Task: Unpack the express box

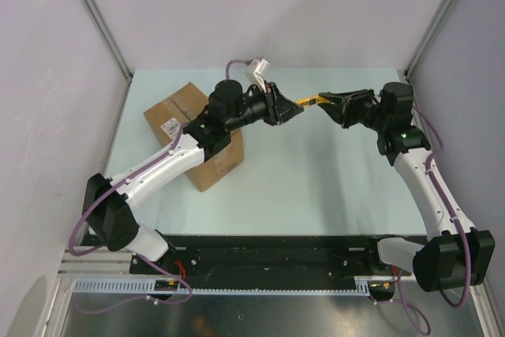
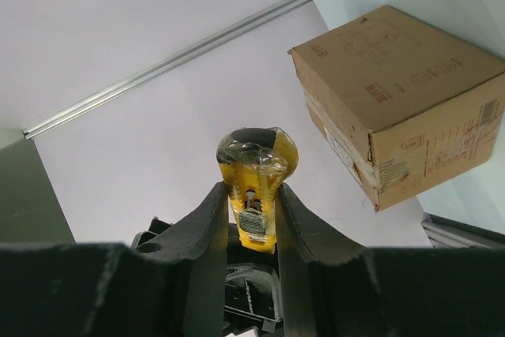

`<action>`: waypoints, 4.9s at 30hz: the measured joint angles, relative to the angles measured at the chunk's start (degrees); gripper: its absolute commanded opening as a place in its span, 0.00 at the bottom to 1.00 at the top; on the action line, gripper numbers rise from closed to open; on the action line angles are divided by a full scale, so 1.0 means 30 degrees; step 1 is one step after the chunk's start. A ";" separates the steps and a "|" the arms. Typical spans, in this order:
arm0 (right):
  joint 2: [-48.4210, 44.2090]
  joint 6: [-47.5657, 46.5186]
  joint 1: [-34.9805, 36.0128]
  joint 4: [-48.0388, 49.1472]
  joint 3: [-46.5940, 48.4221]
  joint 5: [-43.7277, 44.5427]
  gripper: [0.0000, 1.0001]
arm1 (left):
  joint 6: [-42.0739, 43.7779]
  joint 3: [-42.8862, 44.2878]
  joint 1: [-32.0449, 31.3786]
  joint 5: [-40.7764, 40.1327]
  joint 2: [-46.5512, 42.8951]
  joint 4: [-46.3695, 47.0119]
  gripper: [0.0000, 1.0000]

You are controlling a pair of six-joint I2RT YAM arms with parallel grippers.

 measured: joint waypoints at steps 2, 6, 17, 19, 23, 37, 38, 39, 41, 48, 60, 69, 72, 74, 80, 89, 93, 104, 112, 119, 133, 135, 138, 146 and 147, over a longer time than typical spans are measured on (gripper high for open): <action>0.0000 -0.0036 0.0000 0.0007 0.0000 -0.0007 0.00 | 0.0117 0.0000 0.0000 -0.0036 0.0000 -0.0007 0.20; 0.0000 -0.0044 0.0000 0.0015 0.0000 -0.0073 0.00 | 0.0350 0.0029 0.0000 -0.0335 0.0000 -0.0051 0.00; -0.0146 -0.1617 -0.0262 0.0437 0.0000 -0.0707 1.00 | 0.1049 0.0503 0.0007 -0.0692 -0.0007 -0.0233 0.00; -0.0357 -0.2608 -0.0670 0.0707 0.0000 -0.0954 1.00 | 0.1129 0.0794 0.0131 -0.0685 -0.0029 -0.0641 0.00; -0.0612 -0.4554 -0.1610 0.2696 0.0000 -0.2157 1.00 | 0.0758 0.1311 0.0619 0.0138 -0.0466 -0.1355 0.00; -0.2790 -1.1169 0.0342 1.0834 0.0000 -0.5457 0.96 | -0.5865 0.1690 0.2076 0.3898 -0.3854 -0.1464 0.00; -0.2892 -1.0972 0.0619 1.1650 0.0029 -0.5348 0.92 | -0.6339 0.1632 0.1872 0.3723 -0.4138 -0.1100 0.00; -0.2900 -1.0783 0.0940 1.2466 0.0124 -0.5253 0.89 | -0.6696 0.1596 0.1756 0.3628 -0.4335 -0.0787 0.00; -0.2688 -1.0418 0.1421 1.3376 0.0459 -0.5202 0.84 | -0.7453 0.1581 0.1581 0.3643 -0.4663 -0.0073 0.00; -0.1537 -0.8233 0.1996 1.5548 0.1304 -0.5756 0.74 | -0.8743 0.1581 0.1406 0.4058 -0.4648 0.1027 0.00; -0.0291 -0.5034 0.2368 1.5977 0.3257 -0.6557 0.66 | -0.9027 0.1581 0.1268 0.4656 -0.3861 0.1341 0.00; -0.0350 -0.5792 0.2506 1.4192 0.3330 -0.6885 0.68 | -0.8808 0.2200 0.1253 0.4677 -0.3293 0.1392 0.00; -0.0350 -0.6266 0.2579 1.3493 0.3453 -0.6951 0.67 | -0.8663 0.2484 0.1253 0.4699 -0.3016 0.1392 0.00; -0.0350 -0.6579 0.2586 1.3180 0.3541 -0.7002 0.58 | -0.8626 0.2499 0.1253 0.4714 -0.2951 0.1377 0.00; -0.0342 -0.7074 0.2601 1.2604 0.3636 -0.7016 0.44 | -0.8517 0.2499 0.1253 0.4889 -0.2856 0.1384 0.00; -0.0306 -0.7766 0.2623 1.1803 0.3832 -0.7009 0.38 | -0.8510 0.2499 0.1268 0.5034 -0.2856 0.1406 0.00; -0.0240 -0.8109 0.2652 1.1387 0.3949 -0.6972 0.43 | -0.8517 0.2499 0.1311 0.5071 -0.2805 0.1399 0.00; -0.0036 -0.8735 0.2849 1.0841 0.4124 -0.6790 0.00 | -0.8531 0.2499 0.1362 0.5166 -0.2718 0.1515 0.00; 0.0015 -0.8845 0.2871 1.0834 0.4153 -0.6732 0.00 | -0.8510 0.2499 0.1399 0.5151 -0.2732 0.1464 0.00; 0.0015 -0.8998 0.2943 1.0761 0.4153 -0.6717 0.53 | -0.8327 0.2499 0.1435 0.5209 -0.2739 0.1392 0.00; 0.0015 -0.8830 0.3060 1.1147 0.4160 -0.6725 0.35 | -0.7890 0.2346 0.1566 0.5384 -0.2820 0.1370 0.00; 0.0015 -0.8823 0.3067 1.1140 0.4160 -0.6717 0.25 | -0.7868 0.2324 0.1596 0.5457 -0.2827 0.1421 0.00; 0.0029 -0.8903 0.3067 1.1103 0.4160 -0.6732 0.00 | -0.7876 0.2324 0.1596 0.5581 -0.2885 0.1545 0.00; 0.0000 -0.9726 0.3191 1.0579 0.4175 -0.6586 0.00 | -0.6849 0.2317 0.1923 0.5705 -0.2922 0.1260 1.00; -0.0007 -0.9916 0.3191 1.0375 0.4175 -0.6506 0.00 | -0.6761 0.2302 0.2157 0.5705 -0.2965 0.1224 1.00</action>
